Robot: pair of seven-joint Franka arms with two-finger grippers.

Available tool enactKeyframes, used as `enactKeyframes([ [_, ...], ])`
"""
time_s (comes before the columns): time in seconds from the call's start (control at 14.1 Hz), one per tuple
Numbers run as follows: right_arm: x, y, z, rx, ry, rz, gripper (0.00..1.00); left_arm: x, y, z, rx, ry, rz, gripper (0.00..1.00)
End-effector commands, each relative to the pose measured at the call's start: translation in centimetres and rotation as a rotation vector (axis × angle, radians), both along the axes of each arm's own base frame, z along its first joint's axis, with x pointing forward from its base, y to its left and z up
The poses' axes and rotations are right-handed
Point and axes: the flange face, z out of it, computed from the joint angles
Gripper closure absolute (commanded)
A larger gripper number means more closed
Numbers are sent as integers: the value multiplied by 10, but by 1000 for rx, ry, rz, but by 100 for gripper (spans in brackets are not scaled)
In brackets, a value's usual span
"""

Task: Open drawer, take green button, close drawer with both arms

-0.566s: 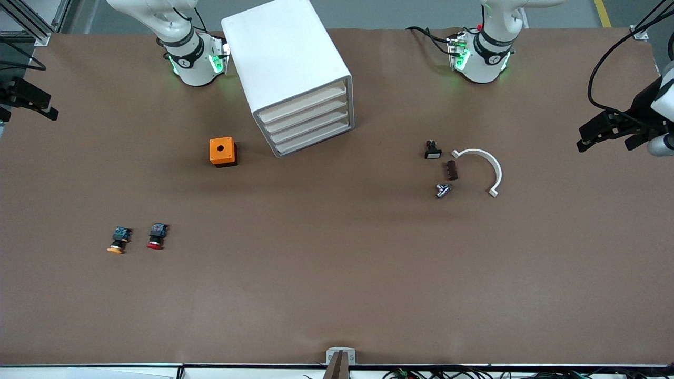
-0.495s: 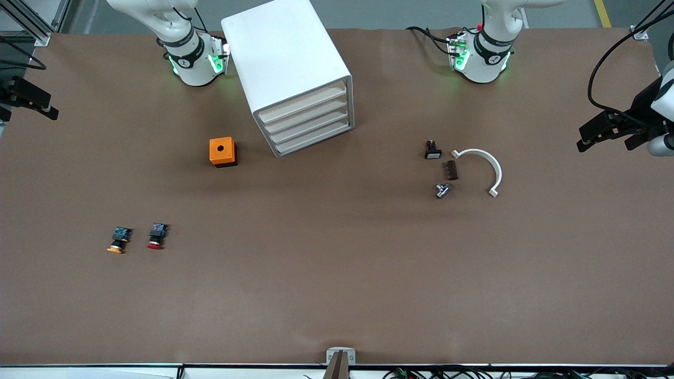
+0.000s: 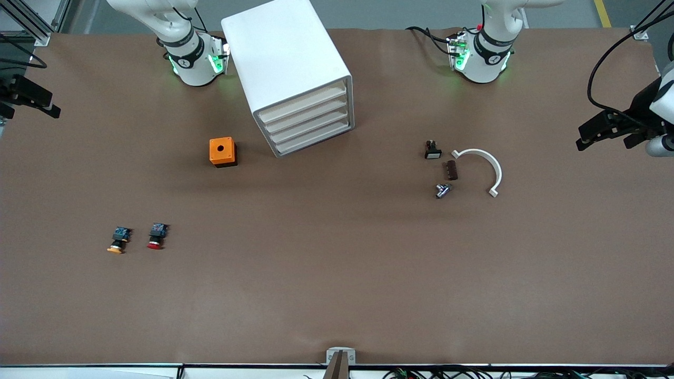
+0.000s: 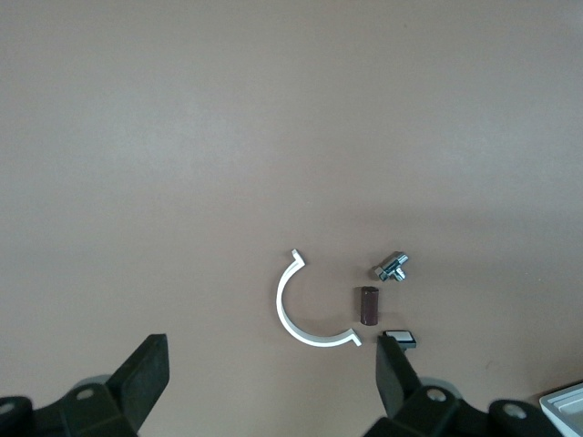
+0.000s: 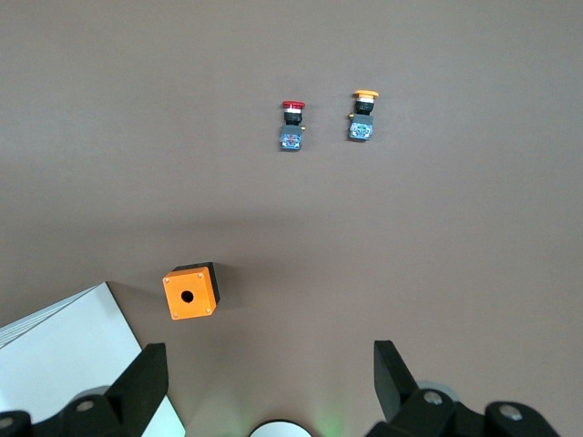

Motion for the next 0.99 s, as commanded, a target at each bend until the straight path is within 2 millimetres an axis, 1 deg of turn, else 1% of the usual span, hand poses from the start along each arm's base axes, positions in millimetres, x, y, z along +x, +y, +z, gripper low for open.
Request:
enactKeyframes([
  [0.0, -8, 1, 5, 11, -5, -15, 0, -1, 11, -8, 13, 55, 27, 0],
  [0.14, -7, 1, 5, 10, -6, -15, 0, 4, 13, -21, 14, 83, 30, 0],
  [0.28, -7, 1, 5, 10, -8, -15, 0, 10, 14, -40, 15, 127, 30, 0],
  [0.42, -7, 0, 5, 12, -8, -16, 0, 14, 11, -54, 14, 166, 23, 0],
  [0.57, -7, 0, 5, 12, -5, -18, 0, 22, 0, -74, 16, 201, 6, 0],
  [0.78, -7, 0, 5, 12, -5, -18, 0, 25, -18, -95, 21, 260, -15, 0],
  [0.92, -7, 0, 5, 12, -5, -16, 0, 27, -42, -114, 33, 301, -26, 0],
])
